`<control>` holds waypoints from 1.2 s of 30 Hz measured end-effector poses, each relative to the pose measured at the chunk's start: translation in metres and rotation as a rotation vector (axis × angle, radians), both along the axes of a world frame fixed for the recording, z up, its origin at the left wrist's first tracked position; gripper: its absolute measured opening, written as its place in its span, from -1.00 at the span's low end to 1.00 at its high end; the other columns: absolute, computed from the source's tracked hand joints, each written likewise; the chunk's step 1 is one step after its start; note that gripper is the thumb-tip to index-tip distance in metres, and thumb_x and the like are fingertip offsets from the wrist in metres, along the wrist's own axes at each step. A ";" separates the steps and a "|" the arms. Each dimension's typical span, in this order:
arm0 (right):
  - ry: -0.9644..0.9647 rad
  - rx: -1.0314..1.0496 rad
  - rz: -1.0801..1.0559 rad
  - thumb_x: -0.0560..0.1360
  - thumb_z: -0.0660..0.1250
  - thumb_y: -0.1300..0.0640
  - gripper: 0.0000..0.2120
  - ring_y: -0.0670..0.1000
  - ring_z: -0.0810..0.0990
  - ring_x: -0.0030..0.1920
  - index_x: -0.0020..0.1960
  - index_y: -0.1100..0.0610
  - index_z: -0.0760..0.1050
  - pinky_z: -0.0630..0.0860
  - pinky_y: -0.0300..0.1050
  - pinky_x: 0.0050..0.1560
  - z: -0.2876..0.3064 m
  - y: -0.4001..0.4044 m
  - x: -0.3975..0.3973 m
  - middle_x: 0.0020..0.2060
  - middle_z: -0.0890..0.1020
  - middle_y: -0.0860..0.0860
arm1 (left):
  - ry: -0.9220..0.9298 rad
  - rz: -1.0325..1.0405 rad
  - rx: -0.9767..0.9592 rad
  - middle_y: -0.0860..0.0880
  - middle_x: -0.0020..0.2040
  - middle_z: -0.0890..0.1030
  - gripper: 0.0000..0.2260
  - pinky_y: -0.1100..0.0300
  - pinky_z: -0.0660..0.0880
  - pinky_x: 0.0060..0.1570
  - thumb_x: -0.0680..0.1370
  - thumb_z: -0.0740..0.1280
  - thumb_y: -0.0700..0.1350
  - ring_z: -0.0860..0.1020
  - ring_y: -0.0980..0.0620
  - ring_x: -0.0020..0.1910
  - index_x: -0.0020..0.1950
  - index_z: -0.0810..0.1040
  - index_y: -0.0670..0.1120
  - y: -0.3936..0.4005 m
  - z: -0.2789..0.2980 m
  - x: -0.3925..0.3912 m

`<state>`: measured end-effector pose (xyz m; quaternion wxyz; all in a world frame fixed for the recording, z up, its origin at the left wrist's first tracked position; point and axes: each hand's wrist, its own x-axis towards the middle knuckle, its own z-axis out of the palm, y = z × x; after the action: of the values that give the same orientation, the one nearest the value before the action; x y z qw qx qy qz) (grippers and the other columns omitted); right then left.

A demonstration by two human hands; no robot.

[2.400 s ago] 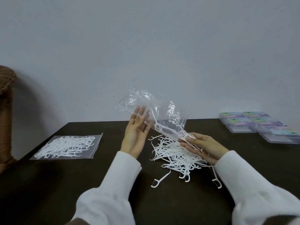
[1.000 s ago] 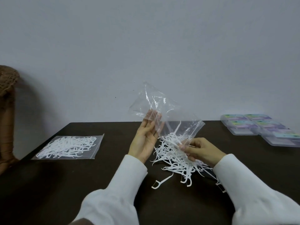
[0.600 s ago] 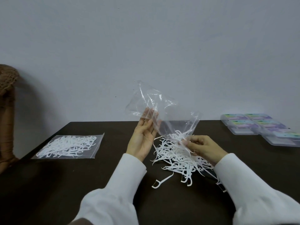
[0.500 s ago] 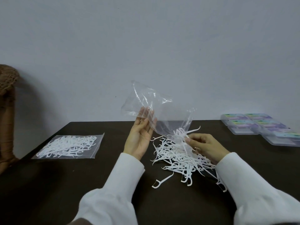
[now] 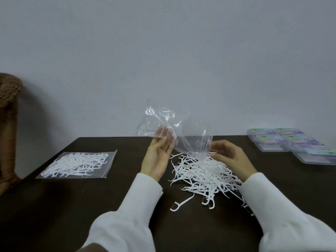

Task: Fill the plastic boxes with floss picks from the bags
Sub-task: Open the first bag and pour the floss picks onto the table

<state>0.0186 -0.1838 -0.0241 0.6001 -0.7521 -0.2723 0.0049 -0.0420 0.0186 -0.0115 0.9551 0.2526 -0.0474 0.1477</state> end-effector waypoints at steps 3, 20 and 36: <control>0.145 0.140 0.140 0.26 0.49 0.00 -0.67 -0.13 0.61 0.00 -0.03 0.02 0.49 0.51 -0.20 0.09 0.003 0.005 -0.006 -0.04 0.62 -0.09 | 0.033 -0.037 0.037 -0.09 -0.04 0.64 -0.68 0.13 0.60 -0.01 0.41 0.23 -0.34 0.66 0.03 -0.10 0.14 0.52 -0.17 -0.010 -0.003 0.000; 0.211 0.526 -0.169 0.40 0.30 0.50 -0.60 -0.03 0.59 -0.08 -0.05 0.02 0.36 0.54 -0.18 -0.07 -0.002 -0.005 0.009 -0.07 0.57 0.01 | 0.292 0.292 0.647 -0.03 0.04 0.64 -0.64 0.15 0.53 -0.05 0.49 0.33 0.02 0.58 0.02 0.02 0.21 0.56 -0.13 -0.003 -0.009 0.003; 0.093 0.268 -0.199 0.49 0.08 0.50 -0.42 -0.18 0.27 0.31 0.34 -0.01 0.37 0.32 -0.28 0.21 -0.001 -0.012 0.011 0.27 0.41 -0.14 | 0.175 0.022 1.085 -0.03 0.30 0.49 -0.57 0.25 0.57 -0.07 0.46 0.35 -0.37 0.61 0.08 0.07 0.27 0.50 -0.04 0.014 -0.011 -0.011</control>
<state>0.0291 -0.1959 -0.0247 0.7047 -0.6874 -0.1666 -0.0561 -0.0529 0.0325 -0.0221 0.6865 0.7207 -0.0344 0.0906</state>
